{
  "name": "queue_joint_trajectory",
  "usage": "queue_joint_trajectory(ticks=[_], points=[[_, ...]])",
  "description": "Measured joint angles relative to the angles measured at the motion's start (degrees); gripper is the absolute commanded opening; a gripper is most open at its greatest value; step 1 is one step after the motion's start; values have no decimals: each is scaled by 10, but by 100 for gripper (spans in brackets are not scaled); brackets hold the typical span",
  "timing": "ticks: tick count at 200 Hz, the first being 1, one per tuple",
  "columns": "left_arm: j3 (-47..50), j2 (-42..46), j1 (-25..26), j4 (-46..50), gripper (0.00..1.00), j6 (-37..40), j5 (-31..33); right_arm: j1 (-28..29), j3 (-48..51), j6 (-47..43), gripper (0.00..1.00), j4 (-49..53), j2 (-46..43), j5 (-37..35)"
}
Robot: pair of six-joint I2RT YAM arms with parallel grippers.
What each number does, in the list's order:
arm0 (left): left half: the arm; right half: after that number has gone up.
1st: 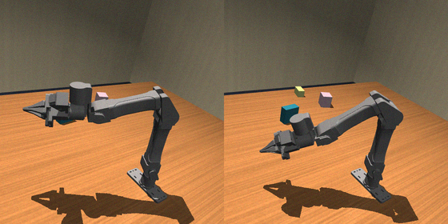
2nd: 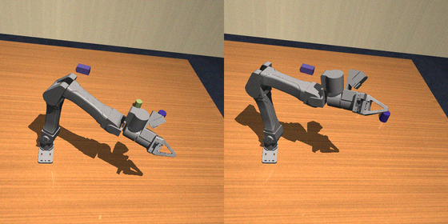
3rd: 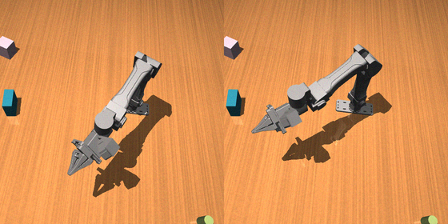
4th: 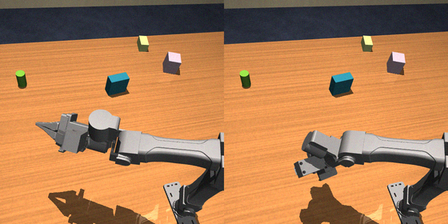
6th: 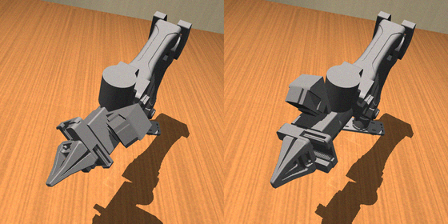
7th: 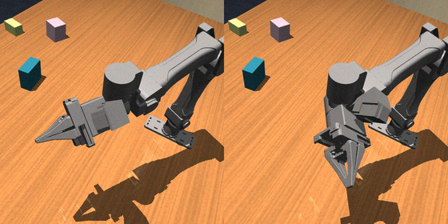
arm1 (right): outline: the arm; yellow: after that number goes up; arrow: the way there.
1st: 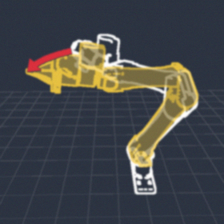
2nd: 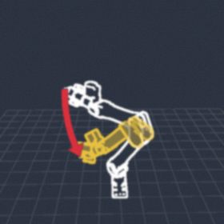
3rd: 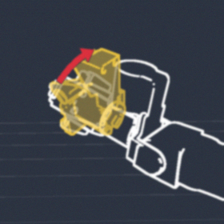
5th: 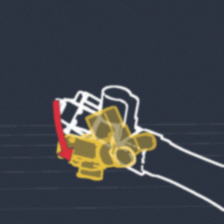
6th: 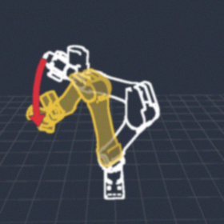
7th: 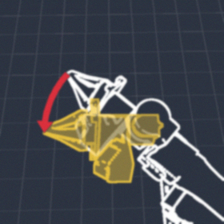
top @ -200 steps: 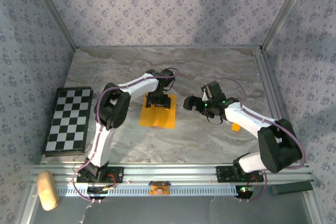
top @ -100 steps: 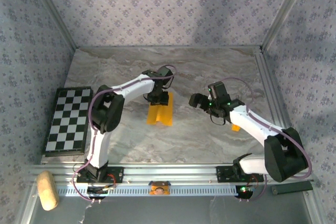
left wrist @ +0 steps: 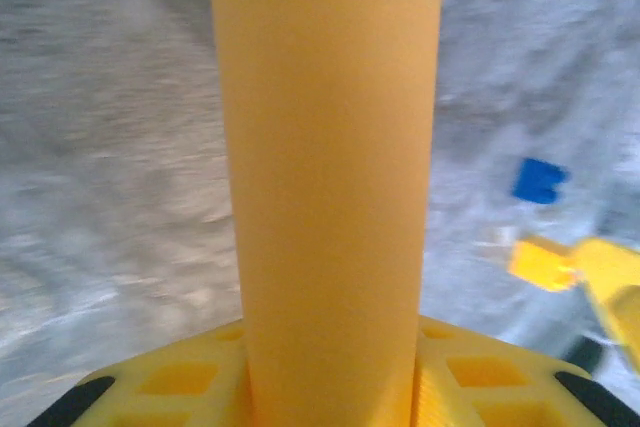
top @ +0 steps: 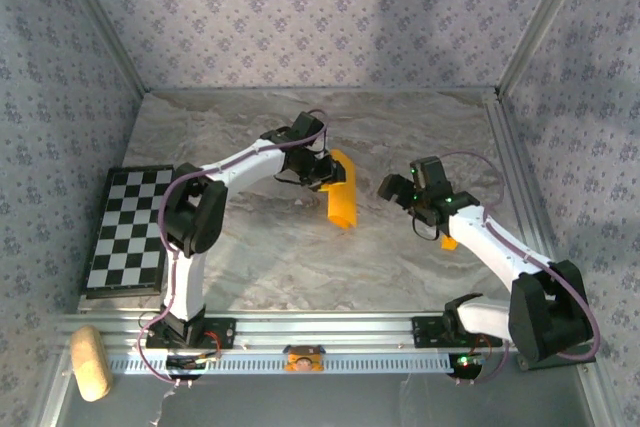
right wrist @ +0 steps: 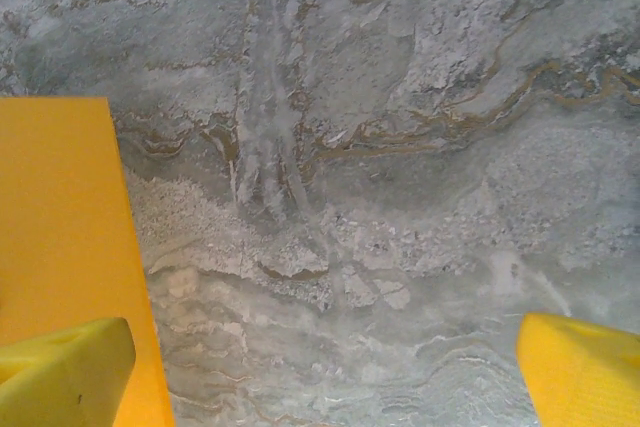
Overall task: Fold a paper plane with a square sheet of paper (pick it up from the middle)
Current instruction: First fold the square sheet of paper in half at the center of the table.
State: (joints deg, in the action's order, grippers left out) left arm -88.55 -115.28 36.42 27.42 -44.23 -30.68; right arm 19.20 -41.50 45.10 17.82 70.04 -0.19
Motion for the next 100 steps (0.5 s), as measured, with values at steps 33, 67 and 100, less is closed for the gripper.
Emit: queue_joint_trajectory(ticks=[33,67,100], points=[[23,0,0,-83,37,-52,-70,-14,15,9,100,-22,-3,27],[49,0,0,-110,37,-69,-83,-20,35,24,100,-48,-4,55],[77,-12,1,-110,37,-75,-73,-20,35,25,100,-72,-4,88]])
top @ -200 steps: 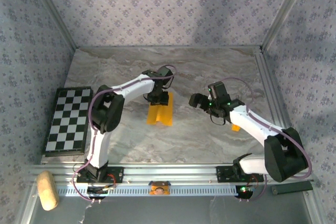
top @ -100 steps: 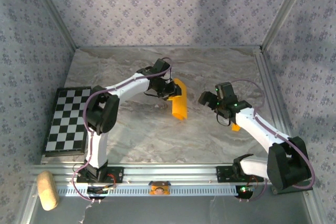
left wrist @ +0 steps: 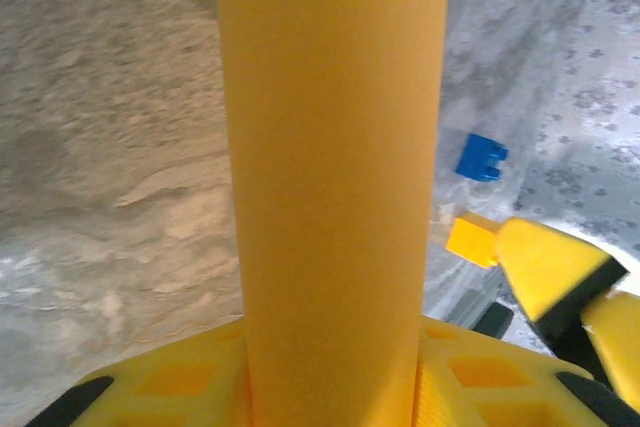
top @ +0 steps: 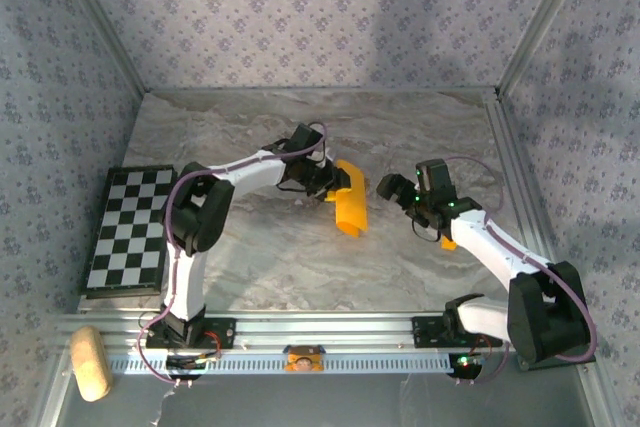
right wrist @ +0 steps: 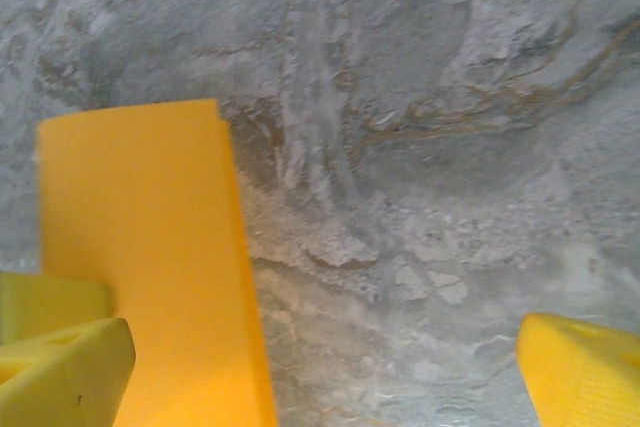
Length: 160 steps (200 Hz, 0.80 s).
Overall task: Fold a paper plane with a square sheet of paper (pick it up from the middle)
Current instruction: First fold the square sheet of paper in half at the center of the table.
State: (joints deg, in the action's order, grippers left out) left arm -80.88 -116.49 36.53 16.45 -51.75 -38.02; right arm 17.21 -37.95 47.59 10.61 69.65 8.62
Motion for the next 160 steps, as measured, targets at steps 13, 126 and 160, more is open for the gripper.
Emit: queue_joint_trajectory(ticks=[13,126,160], points=[[3,-7,1,2,37,0,7,0,0,0,99,-11,1,16],[3,-22,15,57,57,61,105,27,-27,-12,97,-19,43,48],[3,-15,19,63,58,74,126,35,-29,-18,94,-27,43,59]])
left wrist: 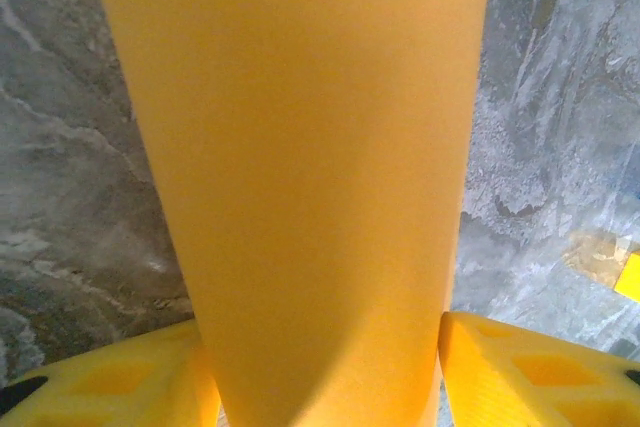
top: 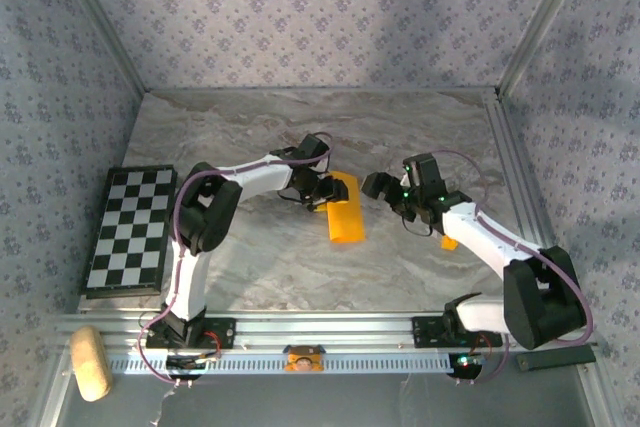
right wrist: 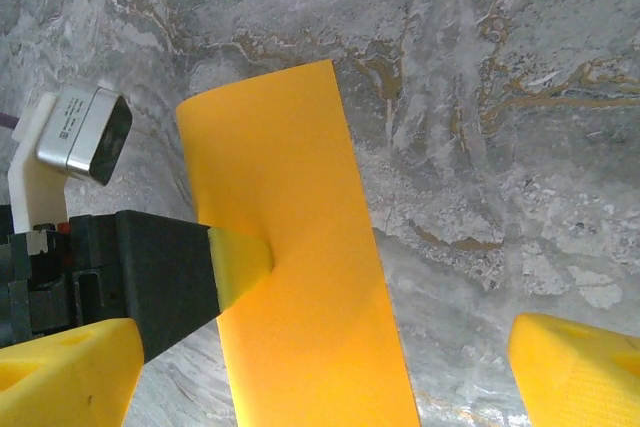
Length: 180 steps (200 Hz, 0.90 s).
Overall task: Fold a paper plane with a square sheet of paper (pick it up from the middle)
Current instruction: First fold the square sheet of paper in half at the center of the table.
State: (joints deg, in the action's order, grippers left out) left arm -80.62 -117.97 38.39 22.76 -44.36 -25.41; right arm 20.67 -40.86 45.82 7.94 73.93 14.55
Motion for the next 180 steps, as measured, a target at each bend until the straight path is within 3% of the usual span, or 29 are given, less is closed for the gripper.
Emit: queue_joint_trajectory(ticks=[69,119,180], points=[[12,38,-1,28,58,19,69,0,16,-4,84,-35,0,28],[13,39,-1,41,56,29,79,0,17,-3,82,-50,11,44],[2,23,-1,68,59,54,79,1,16,-2,59,-65,54,81]])
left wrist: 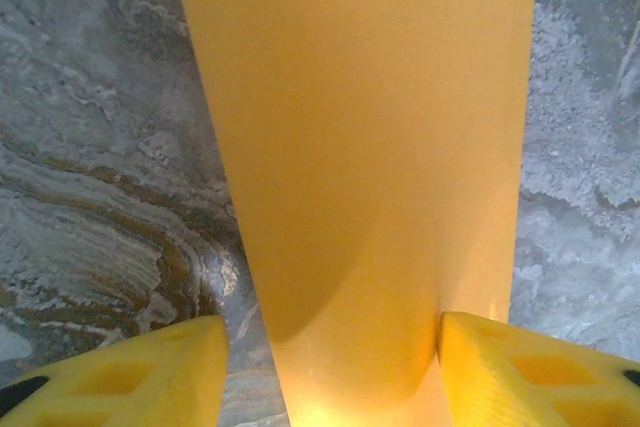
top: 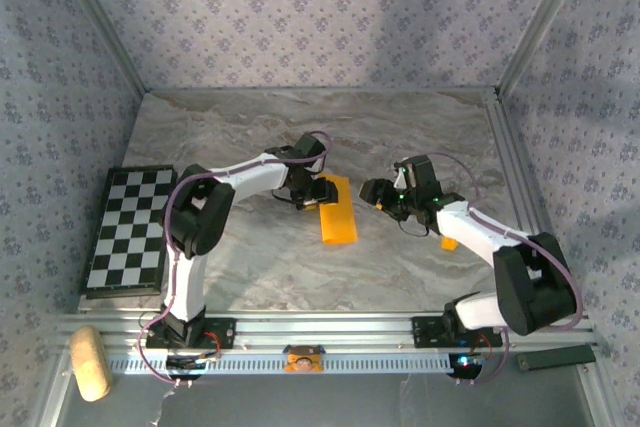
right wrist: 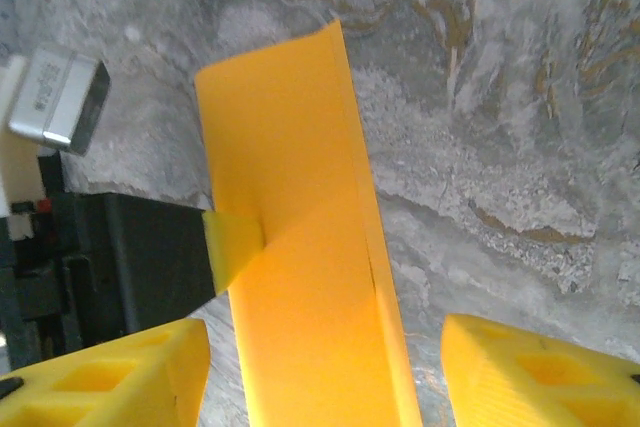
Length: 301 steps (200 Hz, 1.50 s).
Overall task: Fold a paper plane with a square sheet of paper (pick it up from the middle)
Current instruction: First fold the square sheet of paper in half at the center of the table, then hold the square sheet of paper at the center of the table.
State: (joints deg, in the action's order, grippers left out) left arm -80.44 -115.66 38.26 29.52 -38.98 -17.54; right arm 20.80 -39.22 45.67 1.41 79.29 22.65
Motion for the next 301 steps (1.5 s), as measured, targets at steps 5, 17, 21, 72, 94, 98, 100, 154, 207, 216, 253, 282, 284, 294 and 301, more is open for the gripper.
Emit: queue_joint_trajectory(ticks=[5,17,21,72,94,98,100,154,207,216,253,282,284,294,301], points=[[-2,-3,0,2,59,2,0,0,0,-1,59,0,6,3],[-5,-7,0,5,59,2,0,2,0,0,57,-4,20,9],[-5,-7,0,6,59,2,0,2,0,0,56,-5,24,10],[-5,-7,0,7,59,1,4,7,-11,-6,39,-20,62,42],[-7,-8,0,7,60,2,5,15,-25,-11,33,-23,88,61],[-7,-8,0,7,60,2,5,16,-28,-16,32,-23,92,63],[-7,-8,0,7,60,1,5,17,-30,-15,31,-23,94,64],[-13,-12,0,14,61,1,4,35,-79,-29,21,-21,168,83],[-19,-16,0,20,61,0,4,39,-95,-44,14,-2,215,89],[-19,-16,0,20,62,0,4,40,-98,-46,13,5,224,86],[-19,-14,0,16,69,-1,2,47,-106,-40,9,14,233,77],[3,1,-1,-9,68,-10,2,56,-103,-7,9,4,232,66],[5,2,-2,-11,67,-10,2,56,-103,-4,9,2,232,66],[22,14,-7,-23,65,-16,0,59,-96,13,9,-10,230,64],[33,21,-11,-32,63,-19,-4,61,-90,24,9,-19,227,61]])
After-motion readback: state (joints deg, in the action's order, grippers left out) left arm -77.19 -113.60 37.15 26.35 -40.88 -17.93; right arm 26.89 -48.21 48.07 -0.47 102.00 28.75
